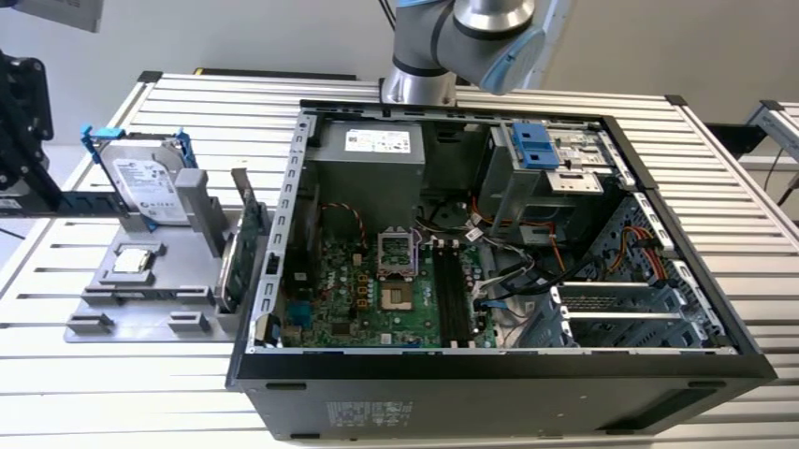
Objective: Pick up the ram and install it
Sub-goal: 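Pick up the ram and move it above insertion slot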
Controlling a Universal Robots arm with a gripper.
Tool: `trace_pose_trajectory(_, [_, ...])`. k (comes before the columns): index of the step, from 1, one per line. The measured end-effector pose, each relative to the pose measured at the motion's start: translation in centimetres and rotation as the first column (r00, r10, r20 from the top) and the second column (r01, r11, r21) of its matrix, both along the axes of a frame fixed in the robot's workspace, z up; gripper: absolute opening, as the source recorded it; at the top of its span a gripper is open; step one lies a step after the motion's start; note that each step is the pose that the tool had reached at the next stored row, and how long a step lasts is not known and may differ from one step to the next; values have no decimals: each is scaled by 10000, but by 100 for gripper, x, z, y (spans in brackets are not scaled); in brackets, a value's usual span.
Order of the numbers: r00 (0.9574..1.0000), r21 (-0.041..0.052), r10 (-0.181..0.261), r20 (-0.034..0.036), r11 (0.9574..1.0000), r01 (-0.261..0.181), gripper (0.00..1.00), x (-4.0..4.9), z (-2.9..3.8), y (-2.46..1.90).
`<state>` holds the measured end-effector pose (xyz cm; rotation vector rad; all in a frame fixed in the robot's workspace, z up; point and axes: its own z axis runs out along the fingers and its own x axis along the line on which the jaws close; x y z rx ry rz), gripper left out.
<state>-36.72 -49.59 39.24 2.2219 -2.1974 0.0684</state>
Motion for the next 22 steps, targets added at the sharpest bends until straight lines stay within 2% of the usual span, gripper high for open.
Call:
trace_pose_trajectory(8, [10000,-1,0,-3,10000,0,0,49,4,0])
trace_pose_trajectory(22, [10000,0,-1,-1,10000,1,0,318,3,0])
